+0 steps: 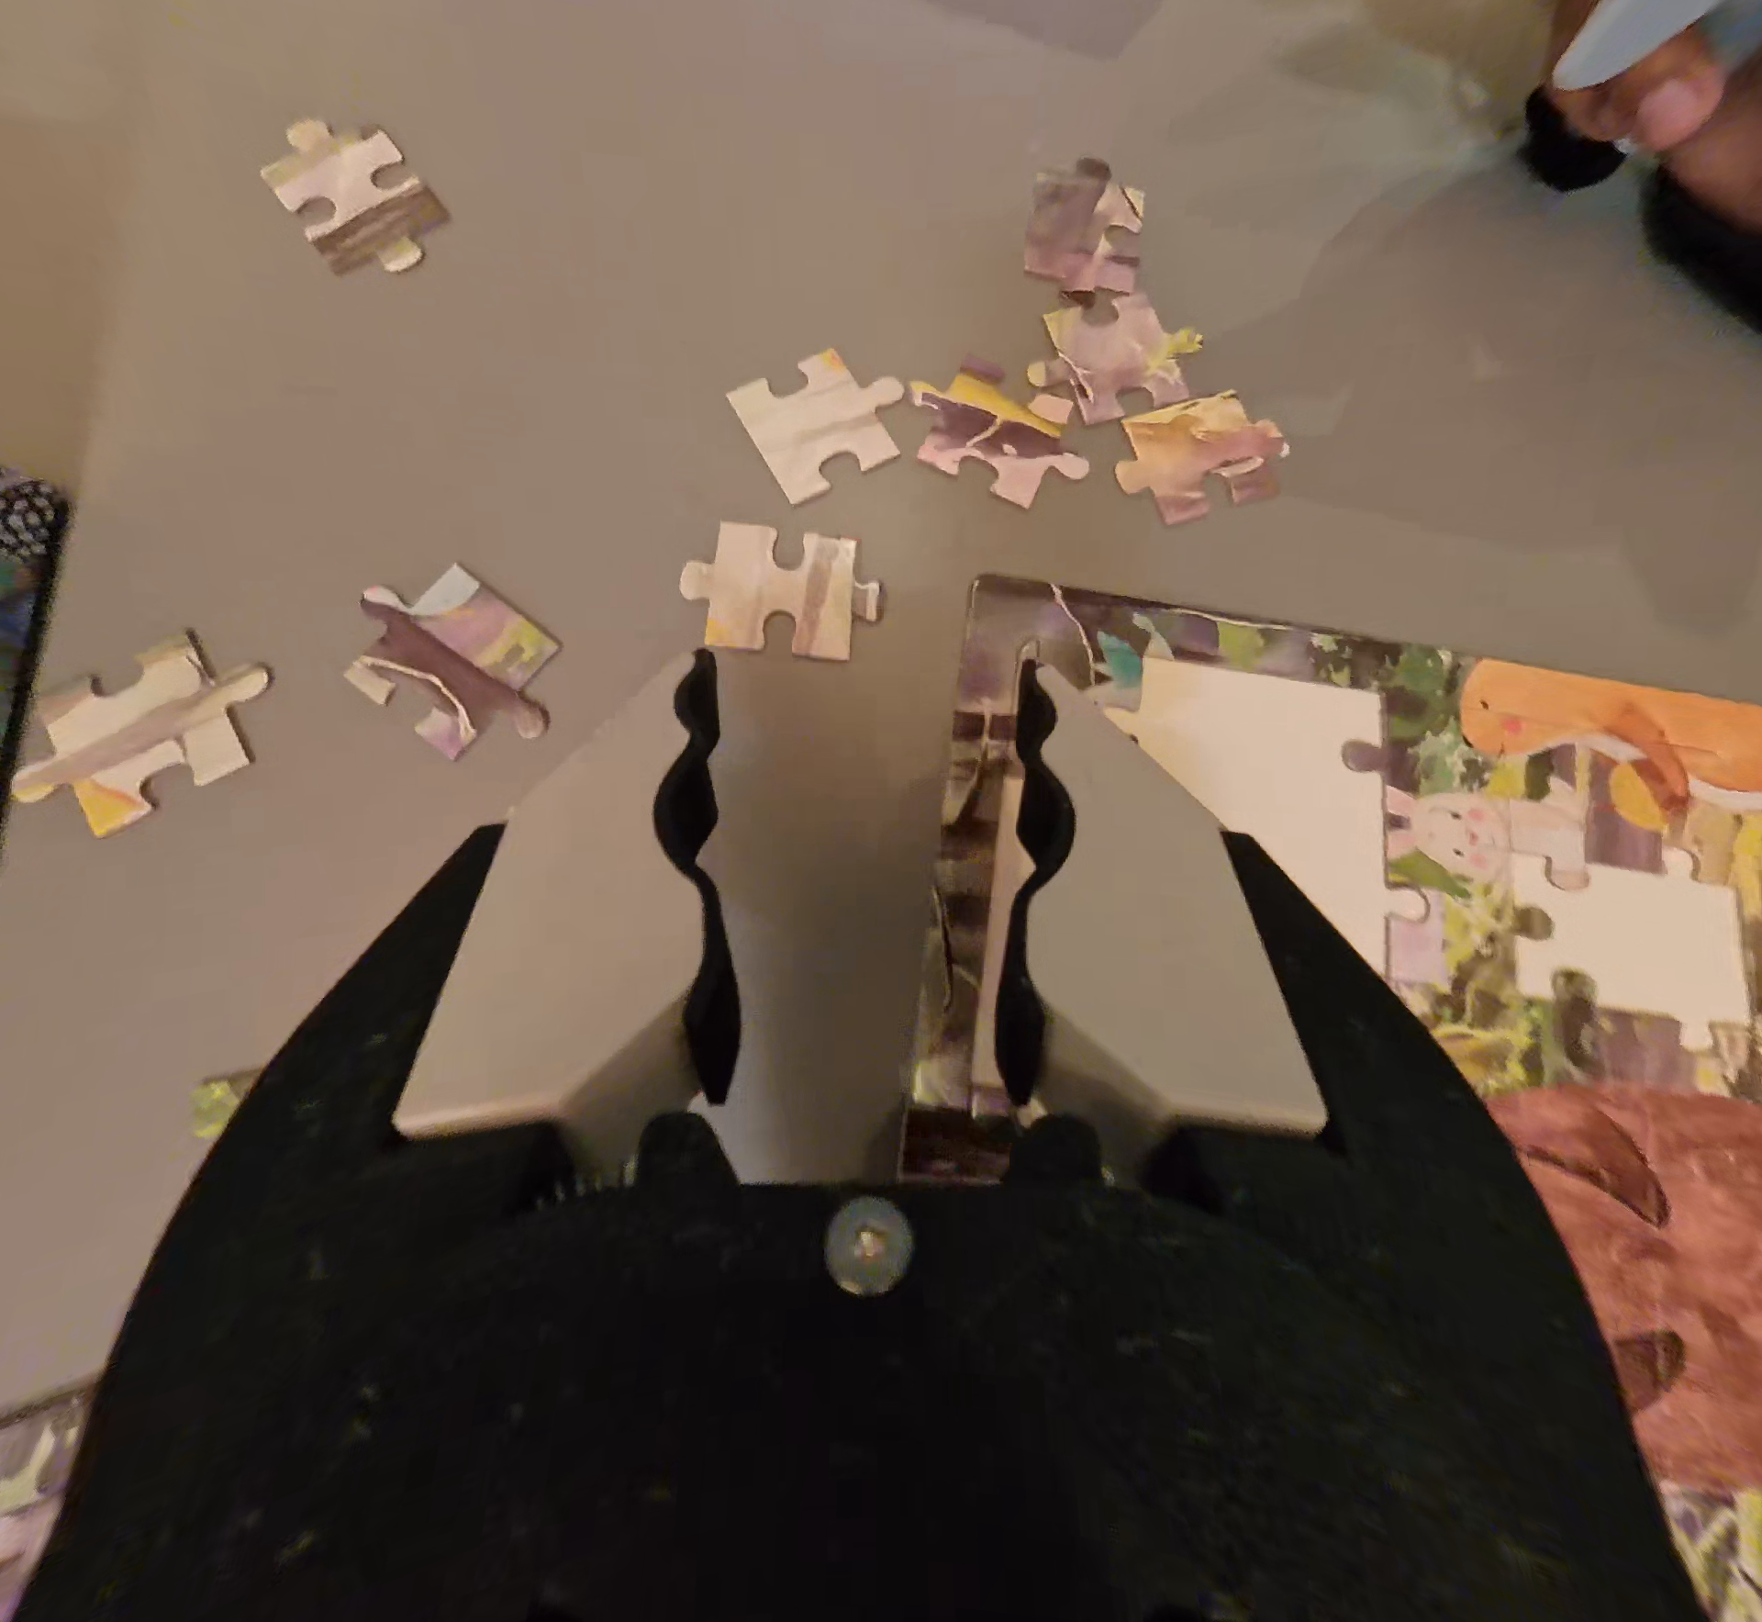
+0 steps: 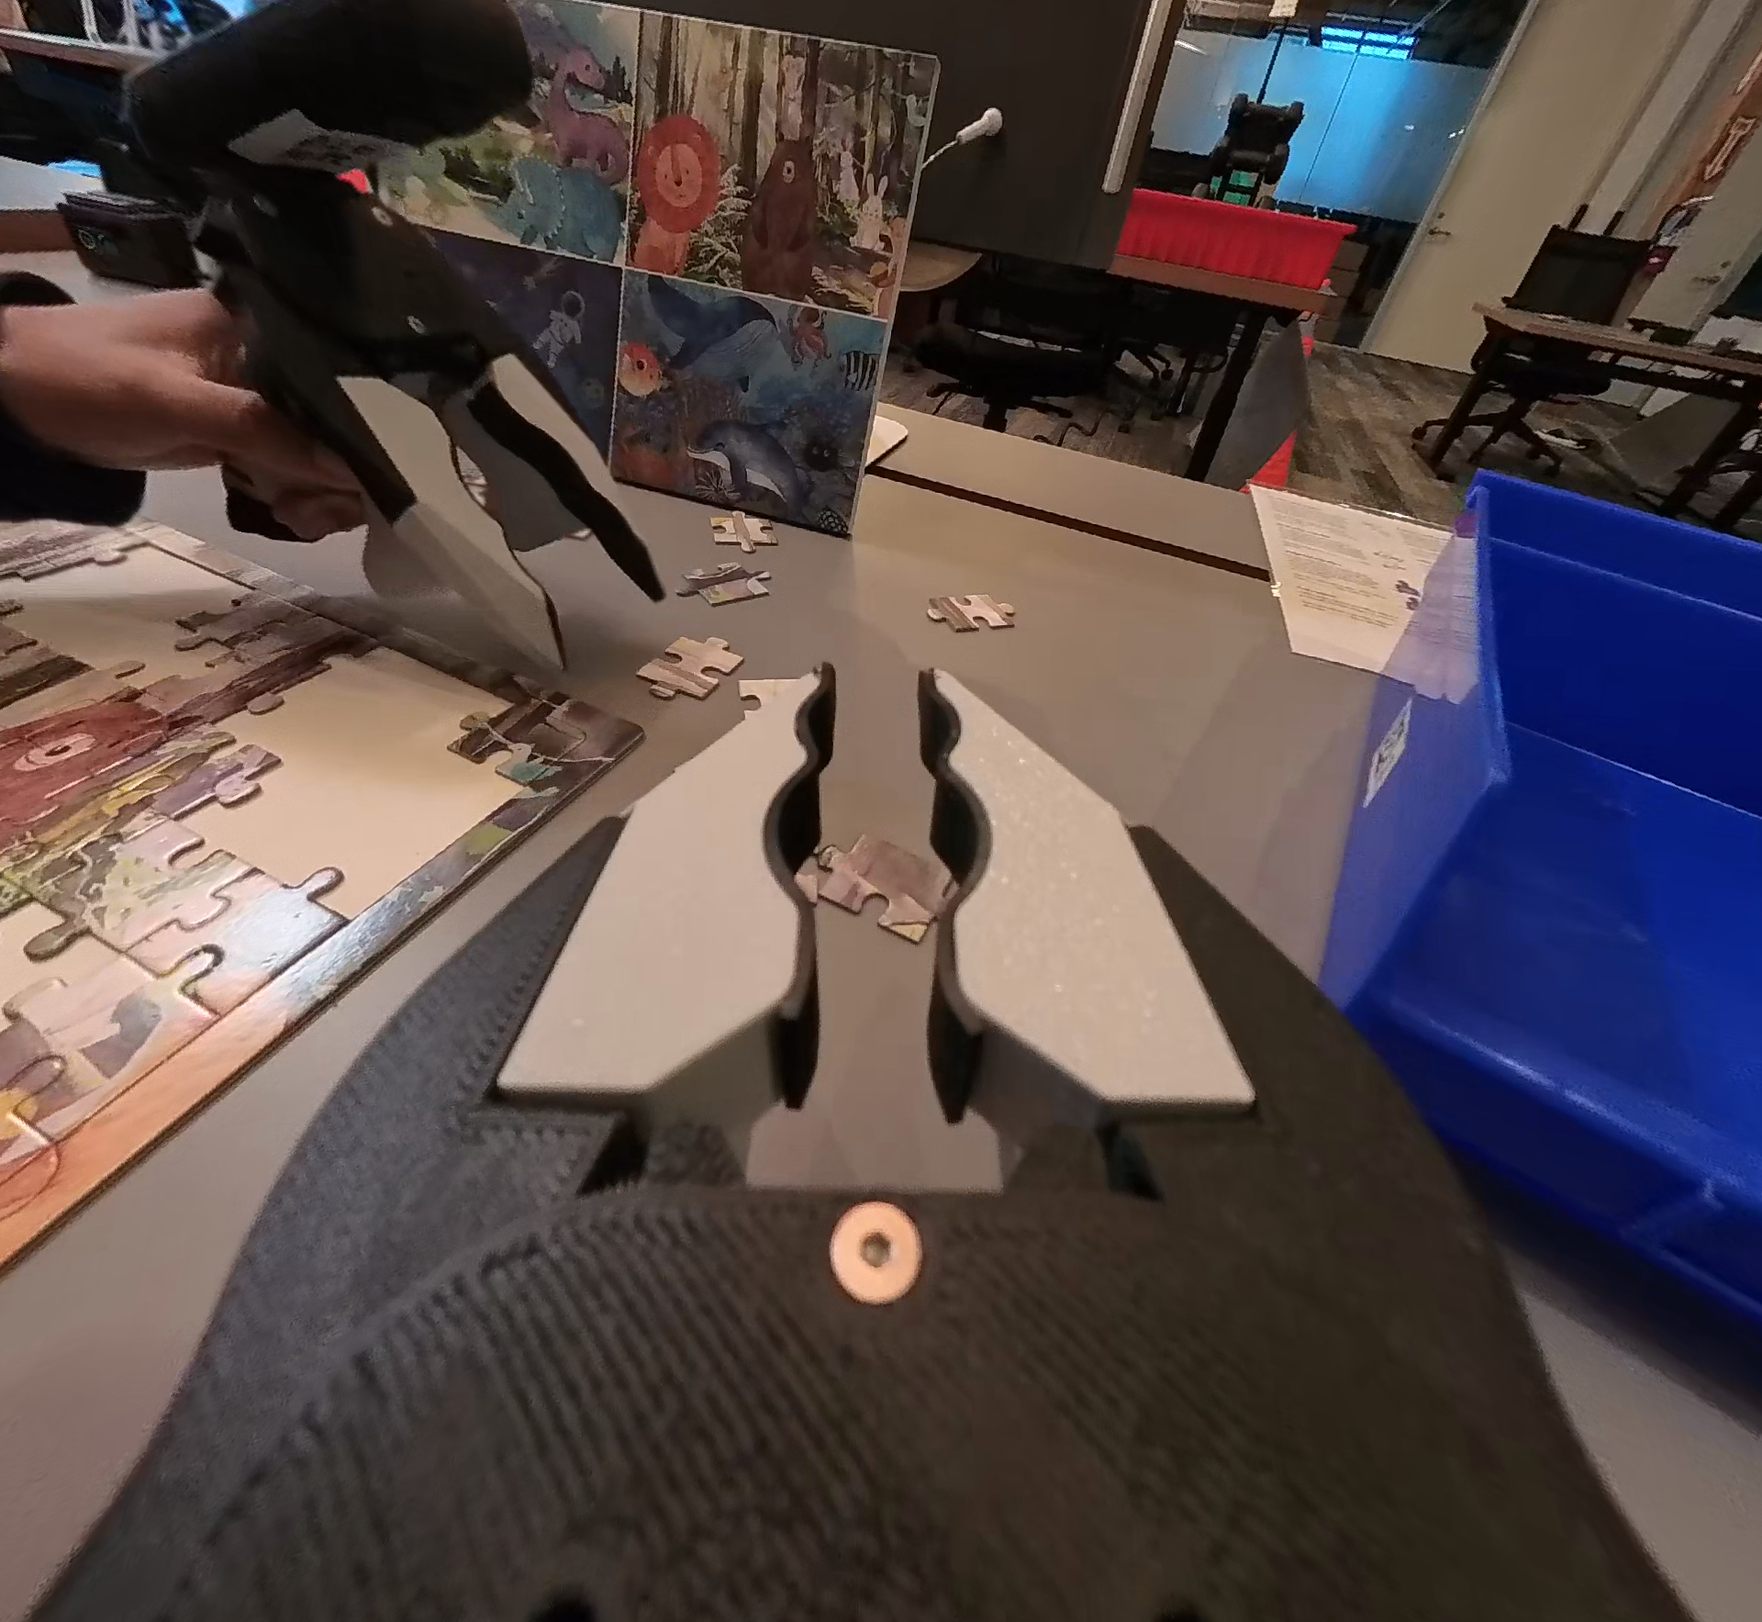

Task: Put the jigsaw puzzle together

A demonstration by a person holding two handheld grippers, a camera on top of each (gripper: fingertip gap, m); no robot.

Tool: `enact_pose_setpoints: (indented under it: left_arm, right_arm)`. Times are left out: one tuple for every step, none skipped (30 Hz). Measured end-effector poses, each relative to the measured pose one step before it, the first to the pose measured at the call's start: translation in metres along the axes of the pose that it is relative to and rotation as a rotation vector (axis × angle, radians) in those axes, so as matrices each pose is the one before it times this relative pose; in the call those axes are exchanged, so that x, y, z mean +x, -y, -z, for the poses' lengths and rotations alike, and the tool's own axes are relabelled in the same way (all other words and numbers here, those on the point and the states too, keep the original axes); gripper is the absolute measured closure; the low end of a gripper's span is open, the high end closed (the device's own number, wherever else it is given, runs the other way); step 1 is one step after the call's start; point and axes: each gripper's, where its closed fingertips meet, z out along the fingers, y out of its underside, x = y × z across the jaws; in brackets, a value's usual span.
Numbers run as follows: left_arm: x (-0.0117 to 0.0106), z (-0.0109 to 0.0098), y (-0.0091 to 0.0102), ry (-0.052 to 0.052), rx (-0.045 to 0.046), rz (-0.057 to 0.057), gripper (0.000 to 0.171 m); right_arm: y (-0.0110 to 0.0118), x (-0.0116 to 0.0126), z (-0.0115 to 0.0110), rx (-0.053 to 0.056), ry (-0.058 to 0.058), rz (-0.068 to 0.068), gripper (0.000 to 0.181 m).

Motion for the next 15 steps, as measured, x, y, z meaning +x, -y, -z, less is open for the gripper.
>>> enact_pose_setpoints:
  left_arm:
    - [0.00028, -0.00405, 0.00111, -0.0004, -0.0096, -0.0049, 0.11]
    - [0.00094, -0.00383, 0.00197, -0.01, -0.00343, 0.0026, 0.11]
    - [0.00072, -0.00336, 0.00302, -0.0113, 0.00477, 0.0056, 0.109]
    - [-0.00004, -0.00284, 0.00326, -0.0079, 0.00739, 0.0043, 0.109]
    - [-0.00072, -0.00248, 0.00299, -0.0044, 0.00501, 0.0017, 0.109]
    - [-0.0013, -0.00247, 0.00246, -0.0015, 0.0018, -0.0007, 0.108]
    - [-0.00131, -0.00242, 0.00168, -0.001, -0.00187, -0.002, 0.108]
    - [-0.00101, -0.00221, 0.00125, -0.0018, -0.00466, -0.0019, 0.107]
    - [-0.00085, -0.00218, 0.00072, -0.0021, -0.0059, -0.0006, 0.107]
    - [-0.00063, -0.00186, 0.00024, -0.0024, -0.00622, 0.0008, 0.107]
    - [-0.00097, -0.00174, -0.00057, -0.0002, -0.00881, 0.0032, 0.107]
    - [-0.00107, -0.00127, -0.00122, 0.0008, -0.00946, 0.0042, 0.107]
    - [-0.00124, -0.0009, -0.00128, 0.0015, -0.00699, 0.0049, 0.107]
    - [-0.00138, -0.00066, -0.00154, 0.0017, -0.00566, 0.0063, 0.107]
    - [-0.00147, -0.00063, -0.00179, 0.0011, -0.00556, 0.0091, 0.107]
  right_arm:
    - [0.00015, -0.00005, 0.0001, 0.0011, -0.0001, 0.0003, 0.166]
    - [0.00016, -0.00002, 0.00013, 0.0013, 0.0001, -0.0001, 0.166]
    - [0.00017, 0.00002, 0.00017, 0.0015, 0.0003, -0.0003, 0.166]
    - [0.00022, 0.0, 0.00023, 0.0019, 0.0001, -0.0003, 0.166]
    - [0.00025, 0.00009, 0.00021, 0.0021, -0.0004, 0.0, 0.166]
    - [0.00023, 0.00002, 0.00019, 0.0018, -0.0005, 0.0001, 0.166]
    - [0.00015, -0.00001, 0.00014, 0.0012, 0.0, -0.0001, 0.166]
    - [0.00008, -0.00002, 0.00009, 0.0007, 0.0003, -0.0003, 0.166]
    - [0.00009, -0.00001, 0.00008, 0.0008, 0.0002, -0.0003, 0.166]
    - [0.00011, 0.00011, 0.00011, 0.001, 0.0, -0.0003, 0.166]
    - [0.00022, -0.00002, 0.00016, 0.001, 0.0, -0.0004, 0.166]
    - [0.00011, 0.00008, 0.00011, 0.001, 0.0001, -0.0006, 0.166]
    - [0.00009, 0.00004, 0.00012, 0.0009, 0.0002, -0.0008, 0.166]
    - [0.00006, 0.00007, 0.00004, 0.0007, 0.0004, -0.0007, 0.166]
    - [0.00004, -0.0001, 0.00007, 0.0003, 0.0003, -0.0003, 0.166]
